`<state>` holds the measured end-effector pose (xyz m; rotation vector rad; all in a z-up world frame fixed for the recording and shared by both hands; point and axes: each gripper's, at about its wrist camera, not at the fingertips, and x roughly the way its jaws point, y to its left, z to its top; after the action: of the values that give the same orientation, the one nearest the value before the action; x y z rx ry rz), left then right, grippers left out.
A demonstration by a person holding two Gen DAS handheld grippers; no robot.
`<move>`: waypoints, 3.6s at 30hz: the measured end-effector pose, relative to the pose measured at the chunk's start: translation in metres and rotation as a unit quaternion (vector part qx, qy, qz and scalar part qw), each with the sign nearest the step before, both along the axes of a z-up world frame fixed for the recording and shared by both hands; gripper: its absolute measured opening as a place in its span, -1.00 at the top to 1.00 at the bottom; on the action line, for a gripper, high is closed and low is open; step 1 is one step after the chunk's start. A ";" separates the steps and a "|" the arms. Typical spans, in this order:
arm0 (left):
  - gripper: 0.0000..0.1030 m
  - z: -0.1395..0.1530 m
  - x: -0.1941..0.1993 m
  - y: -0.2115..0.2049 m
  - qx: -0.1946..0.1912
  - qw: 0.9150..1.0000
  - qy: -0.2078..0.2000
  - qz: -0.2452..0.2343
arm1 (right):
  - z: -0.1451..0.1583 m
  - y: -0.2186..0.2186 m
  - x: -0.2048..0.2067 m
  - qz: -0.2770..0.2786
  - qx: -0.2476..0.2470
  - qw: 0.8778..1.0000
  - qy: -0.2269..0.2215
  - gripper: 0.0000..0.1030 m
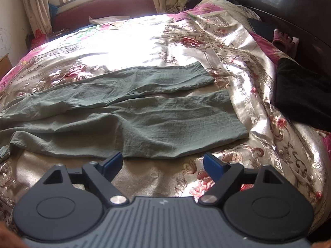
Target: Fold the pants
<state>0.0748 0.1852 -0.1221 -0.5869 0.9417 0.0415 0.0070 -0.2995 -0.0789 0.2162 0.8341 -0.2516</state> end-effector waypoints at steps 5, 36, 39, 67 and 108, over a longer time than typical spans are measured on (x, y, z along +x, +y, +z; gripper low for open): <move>-0.78 -0.015 0.010 0.026 -0.078 0.994 -0.021 0.066 | -0.020 -0.028 0.001 -0.037 0.030 0.999 0.010 -0.49; 0.66 0.003 0.024 0.060 0.063 0.992 -0.028 0.105 | -0.024 -0.099 0.020 -0.109 0.022 0.994 -0.004 0.97; 0.66 0.002 0.015 0.061 0.074 0.992 -0.026 0.097 | -0.027 -0.093 0.012 -0.103 0.010 0.995 0.002 0.97; -0.17 -0.001 -0.009 0.043 0.141 0.990 0.026 0.008 | -0.034 -0.088 -0.021 -0.083 -0.029 0.996 0.026 -0.07; -0.49 -0.007 0.310 -0.546 0.147 0.796 -0.056 -0.585 | -0.074 -0.204 0.159 -0.049 0.231 0.967 -0.099 0.34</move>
<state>0.3844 -0.3604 -0.1295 0.3573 1.0211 -0.9408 0.1662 -0.5038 -0.1525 0.7097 0.6746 -0.1214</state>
